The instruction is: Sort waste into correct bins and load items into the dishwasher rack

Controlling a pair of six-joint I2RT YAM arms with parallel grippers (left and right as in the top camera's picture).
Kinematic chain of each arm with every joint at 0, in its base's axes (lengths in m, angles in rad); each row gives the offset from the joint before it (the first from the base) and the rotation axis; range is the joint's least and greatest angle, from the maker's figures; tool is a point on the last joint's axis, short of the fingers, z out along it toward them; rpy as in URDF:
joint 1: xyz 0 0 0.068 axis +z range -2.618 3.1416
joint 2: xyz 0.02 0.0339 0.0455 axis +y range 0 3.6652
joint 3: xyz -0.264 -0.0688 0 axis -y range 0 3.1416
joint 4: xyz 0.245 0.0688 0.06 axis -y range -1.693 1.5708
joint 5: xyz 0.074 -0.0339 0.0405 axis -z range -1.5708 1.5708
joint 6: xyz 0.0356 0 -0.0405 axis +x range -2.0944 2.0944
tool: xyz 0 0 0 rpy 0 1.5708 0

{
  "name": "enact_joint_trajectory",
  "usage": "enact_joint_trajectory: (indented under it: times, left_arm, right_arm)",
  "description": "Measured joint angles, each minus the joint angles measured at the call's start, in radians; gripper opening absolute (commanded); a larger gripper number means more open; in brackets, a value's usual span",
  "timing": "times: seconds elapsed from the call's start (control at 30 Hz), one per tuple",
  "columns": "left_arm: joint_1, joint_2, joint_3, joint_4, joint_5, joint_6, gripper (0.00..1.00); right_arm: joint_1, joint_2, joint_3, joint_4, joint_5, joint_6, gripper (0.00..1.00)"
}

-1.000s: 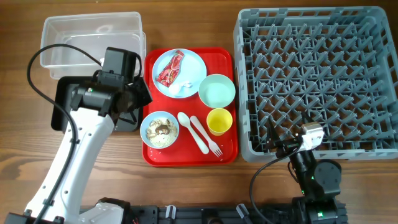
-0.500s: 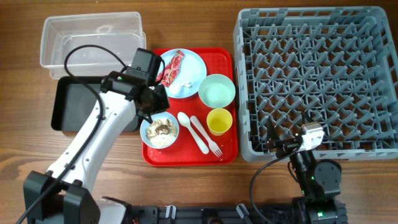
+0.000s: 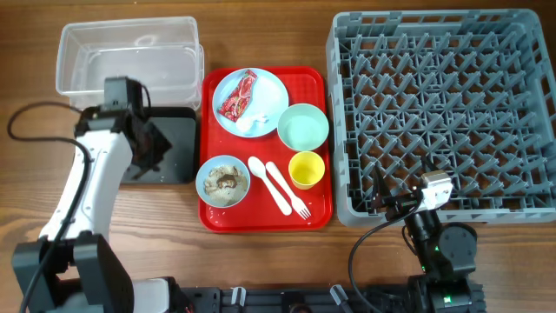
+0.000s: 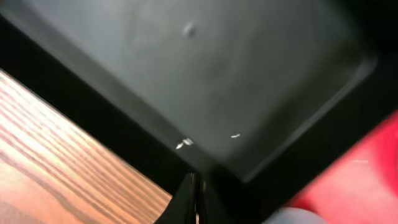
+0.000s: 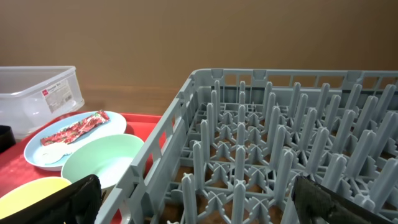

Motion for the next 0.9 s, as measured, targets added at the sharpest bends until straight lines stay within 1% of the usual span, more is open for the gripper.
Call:
enact_joint_trajectory:
  times: [0.03,0.17,0.23,0.63,0.7,0.77,0.8,0.83,0.9]
  left_arm:
    - [0.006,0.005,-0.038,0.024,0.004,0.0,0.04]
    - [0.008,0.009,-0.189,0.267,0.014,0.016,0.04]
    - [0.008,0.01,-0.22,0.311,0.014,0.024,0.04]
    - [0.008,0.01,-0.244,0.06,0.014,0.03,0.04]
    - [0.008,0.009,-0.244,0.072,0.013,0.018,0.04]
    - [0.014,-0.009,-0.248,0.116,-0.014,-0.003,0.04]
    - [0.044,-0.039,-0.249,0.157,-0.055,-0.019,0.04]
    - [0.068,-0.048,-0.249,0.167,-0.066,-0.023,0.04]
    - [0.174,-0.05,-0.249,0.191,-0.088,-0.031,0.04]
  right_arm:
    - [0.0,0.0,0.0,0.0,0.0,0.0,1.0]
    - [0.0,0.0,0.0,0.0,0.0,0.0,1.0]
    - [0.0,0.0,0.0,0.0,0.0,0.0,1.0]
    - [0.0,0.0,0.0,0.0,0.0,0.0,1.0]
    - [0.0,0.0,0.0,0.0,0.0,0.0,1.0]
    - [0.0,0.0,0.0,0.001,0.0,0.0,1.0]
    - [0.0,0.0,0.0,0.001,0.0,0.0,1.0]
    - [0.0,0.0,0.0,0.0,0.0,0.0,1.0]
    - [0.0,0.0,0.0,0.0,0.0,0.0,1.0]
